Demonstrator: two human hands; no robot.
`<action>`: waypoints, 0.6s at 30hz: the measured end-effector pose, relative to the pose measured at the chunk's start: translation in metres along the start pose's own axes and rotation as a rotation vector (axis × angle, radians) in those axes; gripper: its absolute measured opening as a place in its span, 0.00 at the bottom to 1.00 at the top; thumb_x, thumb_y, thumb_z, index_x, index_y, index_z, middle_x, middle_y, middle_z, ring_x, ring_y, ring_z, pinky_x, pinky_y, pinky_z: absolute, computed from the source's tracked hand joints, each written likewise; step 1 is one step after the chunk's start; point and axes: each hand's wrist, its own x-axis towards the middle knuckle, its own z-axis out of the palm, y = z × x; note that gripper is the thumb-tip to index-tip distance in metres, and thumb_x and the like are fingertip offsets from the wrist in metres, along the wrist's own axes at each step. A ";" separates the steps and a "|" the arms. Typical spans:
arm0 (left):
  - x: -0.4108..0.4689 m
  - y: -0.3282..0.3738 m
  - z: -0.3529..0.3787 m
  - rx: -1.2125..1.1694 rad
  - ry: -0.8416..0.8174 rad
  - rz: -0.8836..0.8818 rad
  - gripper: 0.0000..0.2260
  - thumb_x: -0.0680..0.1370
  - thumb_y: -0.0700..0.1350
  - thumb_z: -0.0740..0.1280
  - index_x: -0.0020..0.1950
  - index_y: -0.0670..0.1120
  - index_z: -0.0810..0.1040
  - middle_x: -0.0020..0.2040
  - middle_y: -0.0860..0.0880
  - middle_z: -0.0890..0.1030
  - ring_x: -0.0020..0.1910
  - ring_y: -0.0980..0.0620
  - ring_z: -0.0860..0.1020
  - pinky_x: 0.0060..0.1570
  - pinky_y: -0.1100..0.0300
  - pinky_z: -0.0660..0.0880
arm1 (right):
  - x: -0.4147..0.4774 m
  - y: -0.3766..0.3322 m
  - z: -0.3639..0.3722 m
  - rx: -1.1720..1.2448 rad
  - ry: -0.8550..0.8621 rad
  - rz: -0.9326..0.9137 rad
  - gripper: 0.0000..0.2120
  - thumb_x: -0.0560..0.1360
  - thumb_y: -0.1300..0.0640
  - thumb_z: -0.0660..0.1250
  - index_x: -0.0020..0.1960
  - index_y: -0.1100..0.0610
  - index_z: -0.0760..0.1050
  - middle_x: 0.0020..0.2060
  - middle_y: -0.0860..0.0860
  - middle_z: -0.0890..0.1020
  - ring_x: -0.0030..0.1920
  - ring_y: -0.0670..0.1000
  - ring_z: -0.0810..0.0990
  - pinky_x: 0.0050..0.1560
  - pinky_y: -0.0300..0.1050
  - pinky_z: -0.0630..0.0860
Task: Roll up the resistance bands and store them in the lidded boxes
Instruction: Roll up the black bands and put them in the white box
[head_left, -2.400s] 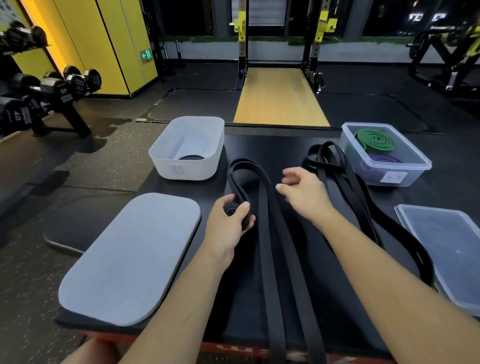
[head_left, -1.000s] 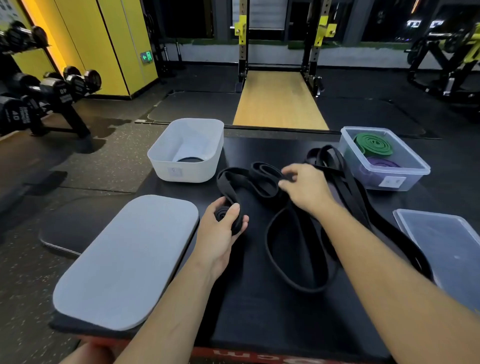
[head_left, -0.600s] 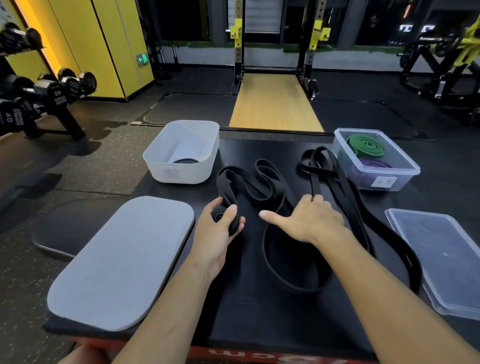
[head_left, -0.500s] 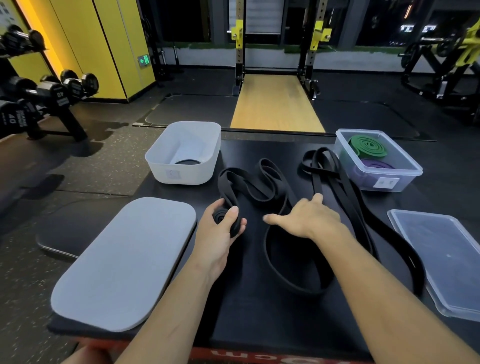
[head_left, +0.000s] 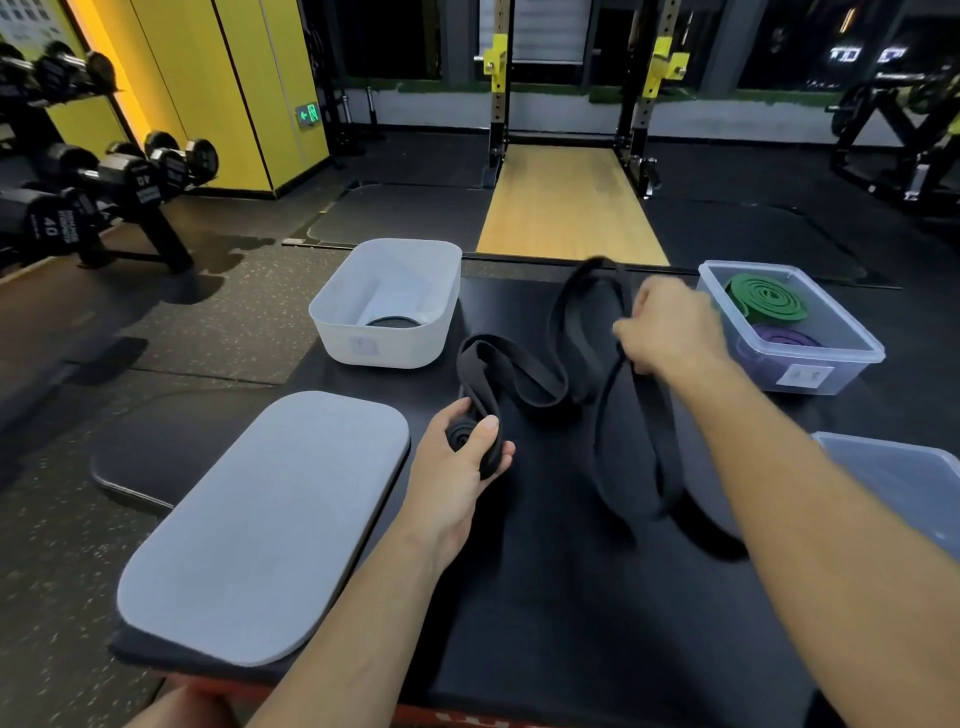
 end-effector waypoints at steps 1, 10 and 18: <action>0.000 0.000 0.000 0.003 0.001 0.000 0.16 0.82 0.40 0.70 0.70 0.48 0.76 0.65 0.43 0.80 0.47 0.51 0.86 0.50 0.58 0.82 | 0.007 -0.002 0.000 0.044 0.076 -0.038 0.06 0.74 0.55 0.67 0.49 0.53 0.72 0.45 0.58 0.83 0.47 0.60 0.81 0.45 0.50 0.77; -0.005 0.003 0.004 0.079 -0.021 0.009 0.10 0.83 0.40 0.70 0.59 0.54 0.78 0.62 0.43 0.80 0.47 0.48 0.85 0.48 0.60 0.82 | -0.021 0.011 0.039 0.193 0.027 -0.206 0.06 0.79 0.56 0.67 0.48 0.50 0.83 0.46 0.48 0.85 0.50 0.51 0.82 0.52 0.46 0.78; -0.007 -0.001 0.002 0.507 -0.116 0.048 0.23 0.77 0.58 0.74 0.70 0.59 0.74 0.67 0.53 0.80 0.65 0.54 0.80 0.71 0.49 0.75 | -0.132 0.025 0.055 0.550 -0.194 -0.327 0.05 0.75 0.57 0.74 0.46 0.47 0.82 0.34 0.44 0.82 0.33 0.45 0.80 0.38 0.38 0.76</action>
